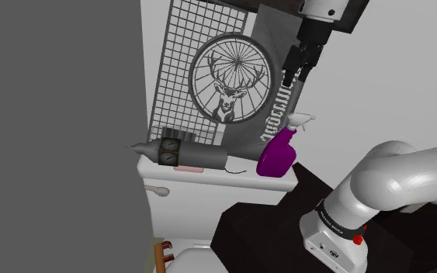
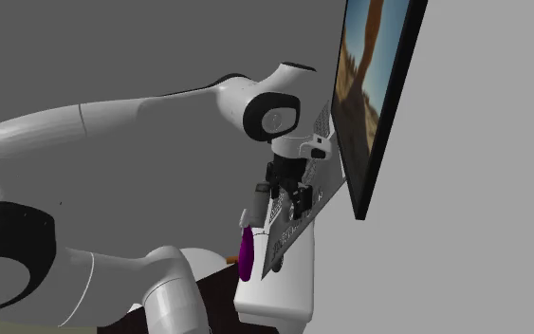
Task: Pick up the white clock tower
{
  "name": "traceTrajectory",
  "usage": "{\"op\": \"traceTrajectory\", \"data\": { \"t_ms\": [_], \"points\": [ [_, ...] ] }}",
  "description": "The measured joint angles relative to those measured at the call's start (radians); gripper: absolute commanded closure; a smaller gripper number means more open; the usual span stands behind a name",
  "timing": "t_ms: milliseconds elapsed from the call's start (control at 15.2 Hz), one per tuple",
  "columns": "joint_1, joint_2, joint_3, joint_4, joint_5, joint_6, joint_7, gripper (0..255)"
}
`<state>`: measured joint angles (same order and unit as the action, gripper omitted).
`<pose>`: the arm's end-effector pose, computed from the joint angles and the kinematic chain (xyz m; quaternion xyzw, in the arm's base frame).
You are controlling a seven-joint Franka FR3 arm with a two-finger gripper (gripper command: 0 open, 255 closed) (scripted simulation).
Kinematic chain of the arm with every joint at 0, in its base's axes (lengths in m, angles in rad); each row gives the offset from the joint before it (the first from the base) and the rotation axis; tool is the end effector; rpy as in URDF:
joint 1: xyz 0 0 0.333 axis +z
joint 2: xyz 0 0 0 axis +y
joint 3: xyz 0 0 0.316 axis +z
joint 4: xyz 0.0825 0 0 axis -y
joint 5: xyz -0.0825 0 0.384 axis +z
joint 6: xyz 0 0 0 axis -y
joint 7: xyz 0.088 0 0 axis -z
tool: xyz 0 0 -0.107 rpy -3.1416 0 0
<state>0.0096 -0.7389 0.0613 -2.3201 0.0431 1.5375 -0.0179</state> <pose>0.3152 0.0327 0.5893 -0.9991 -0.0362 0.0223 0.0005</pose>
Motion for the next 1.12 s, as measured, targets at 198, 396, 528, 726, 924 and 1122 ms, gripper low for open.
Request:
{"op": "traceTrajectory", "data": {
  "t_ms": [198,396,528,726,924,1122],
  "points": [
    [0.013,0.021,0.013,-0.014,0.009,0.035,-0.004,0],
    [0.043,0.063,0.048,-0.024,0.028,0.092,-0.007,0],
    [0.062,0.102,0.072,-0.016,0.035,0.106,0.000,0],
    [0.091,0.182,0.107,-0.005,0.050,0.097,-0.015,0],
    [0.121,0.249,0.152,0.006,0.069,0.177,-0.015,0],
    [0.142,0.351,0.199,0.039,0.071,0.185,-0.014,0]
  ]
}}
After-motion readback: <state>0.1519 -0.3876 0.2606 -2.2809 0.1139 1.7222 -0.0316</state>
